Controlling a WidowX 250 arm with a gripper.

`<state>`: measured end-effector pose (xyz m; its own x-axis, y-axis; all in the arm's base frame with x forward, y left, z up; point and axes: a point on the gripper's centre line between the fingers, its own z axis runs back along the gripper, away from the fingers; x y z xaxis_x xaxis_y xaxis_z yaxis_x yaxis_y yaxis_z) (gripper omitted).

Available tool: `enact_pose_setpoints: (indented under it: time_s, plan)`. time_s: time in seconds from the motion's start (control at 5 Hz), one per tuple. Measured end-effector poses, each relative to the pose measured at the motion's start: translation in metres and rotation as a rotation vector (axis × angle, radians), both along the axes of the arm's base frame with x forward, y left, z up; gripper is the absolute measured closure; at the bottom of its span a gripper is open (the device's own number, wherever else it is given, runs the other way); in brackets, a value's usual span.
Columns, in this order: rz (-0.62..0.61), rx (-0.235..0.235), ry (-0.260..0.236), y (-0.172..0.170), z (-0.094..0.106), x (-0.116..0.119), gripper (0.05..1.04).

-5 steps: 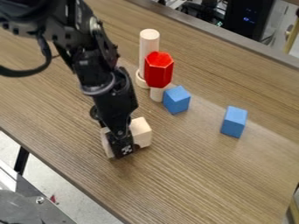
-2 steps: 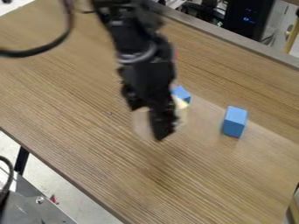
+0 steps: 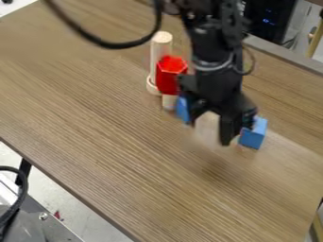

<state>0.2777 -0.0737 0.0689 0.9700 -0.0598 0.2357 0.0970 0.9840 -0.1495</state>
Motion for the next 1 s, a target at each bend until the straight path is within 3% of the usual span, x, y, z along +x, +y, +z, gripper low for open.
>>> enact_pose_setpoints:
  time_s: [0.2, 0.6, 1.0]
  plan:
    - [0.113, -0.016, -0.034, -0.008, -0.004, 0.035, 0.489]
    - [0.168, 0.000, -0.032, -0.019, -0.013, 0.100, 0.489]
    - [0.155, 0.102, -0.060, -0.012, -0.040, 0.140, 0.489]
